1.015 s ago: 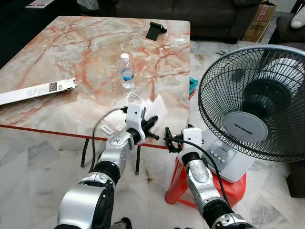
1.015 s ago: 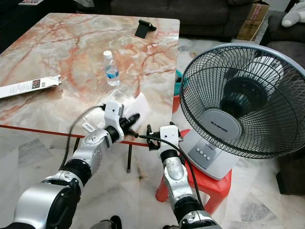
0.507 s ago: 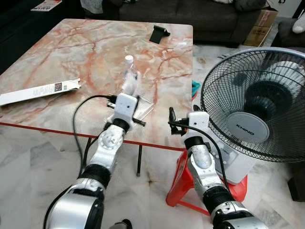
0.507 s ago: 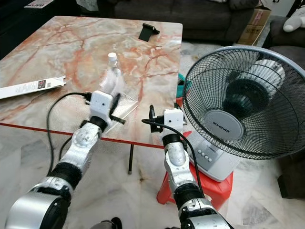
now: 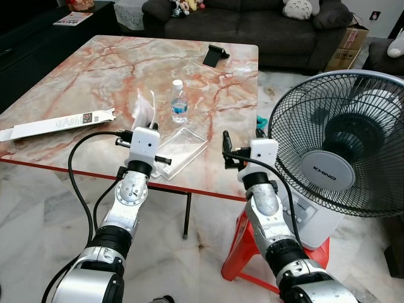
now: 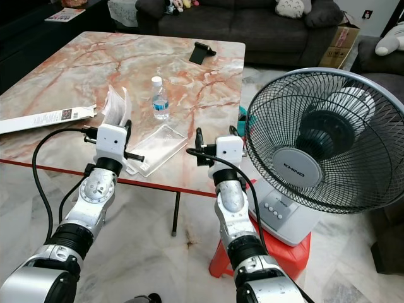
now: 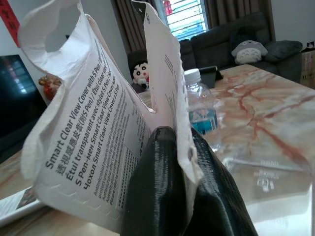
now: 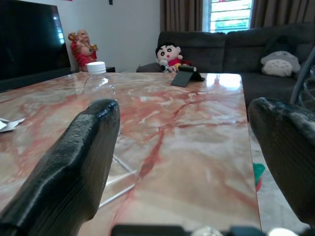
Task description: Picking trash to rubbish bin
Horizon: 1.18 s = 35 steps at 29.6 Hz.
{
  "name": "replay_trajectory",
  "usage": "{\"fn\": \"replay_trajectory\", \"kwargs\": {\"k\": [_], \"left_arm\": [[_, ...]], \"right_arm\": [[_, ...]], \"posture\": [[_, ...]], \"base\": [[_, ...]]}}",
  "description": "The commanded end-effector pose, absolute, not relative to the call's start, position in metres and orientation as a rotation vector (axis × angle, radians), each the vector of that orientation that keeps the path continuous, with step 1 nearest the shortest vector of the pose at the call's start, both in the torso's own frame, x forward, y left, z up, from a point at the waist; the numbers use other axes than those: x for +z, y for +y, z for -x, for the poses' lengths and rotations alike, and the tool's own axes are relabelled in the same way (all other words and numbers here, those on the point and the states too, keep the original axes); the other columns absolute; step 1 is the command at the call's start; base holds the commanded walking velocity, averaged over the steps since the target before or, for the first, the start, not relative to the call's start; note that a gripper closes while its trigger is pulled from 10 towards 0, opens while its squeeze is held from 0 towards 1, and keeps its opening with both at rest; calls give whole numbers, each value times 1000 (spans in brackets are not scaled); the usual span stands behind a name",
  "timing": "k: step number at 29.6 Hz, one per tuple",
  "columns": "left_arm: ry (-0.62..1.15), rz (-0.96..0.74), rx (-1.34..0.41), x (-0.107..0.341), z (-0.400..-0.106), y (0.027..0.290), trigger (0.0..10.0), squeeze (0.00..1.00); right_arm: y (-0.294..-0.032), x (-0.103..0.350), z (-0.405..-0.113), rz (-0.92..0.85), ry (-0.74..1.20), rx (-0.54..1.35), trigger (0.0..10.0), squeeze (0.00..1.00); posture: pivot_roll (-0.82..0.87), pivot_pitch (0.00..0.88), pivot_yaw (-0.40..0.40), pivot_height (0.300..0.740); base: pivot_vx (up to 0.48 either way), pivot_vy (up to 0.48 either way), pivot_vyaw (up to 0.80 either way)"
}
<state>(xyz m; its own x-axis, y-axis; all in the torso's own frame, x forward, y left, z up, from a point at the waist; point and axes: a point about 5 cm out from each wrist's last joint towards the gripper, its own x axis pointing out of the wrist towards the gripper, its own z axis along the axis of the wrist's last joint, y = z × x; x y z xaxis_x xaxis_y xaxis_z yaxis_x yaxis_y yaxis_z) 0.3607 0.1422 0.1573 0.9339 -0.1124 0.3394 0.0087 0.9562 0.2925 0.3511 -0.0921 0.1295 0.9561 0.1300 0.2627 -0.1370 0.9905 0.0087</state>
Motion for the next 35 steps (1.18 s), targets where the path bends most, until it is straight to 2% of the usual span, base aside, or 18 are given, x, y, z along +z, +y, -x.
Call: {"fn": "replay_trajectory", "kwargs": {"k": [1, 9, 27, 33, 35], "left_arm": [[-373, -303, -50, 158, -358, 144, 10000, 0], [-369, -309, -56, 156, -358, 143, 10000, 0], [-328, -304, -32, 150, -358, 151, 10000, 0], [-89, -271, 30, 106, -351, 180, 10000, 0], [40, -183, 49, 84, -344, 191, 10000, 0]], "right_arm": [[-91, 133, -351, -35, -286, 143, 10000, 0], [-91, 133, -351, -28, -285, 149, 10000, 0], [-95, 121, -349, -29, -233, 140, 10000, 0], [-116, 74, -338, -93, 6, 74, 10000, 0], [-124, 51, -328, -122, 120, 53, 10000, 0]], "posture": [[20, 14, 5, 740], [17, 5, 3, 740], [8, 0, 5, 740], [7, 0, 0, 740], [6, 0, 0, 740]], "base": [[-277, 0, 0], [-265, 0, 0], [0, 0, 0], [0, 0, 0], [0, 0, 0]]}}
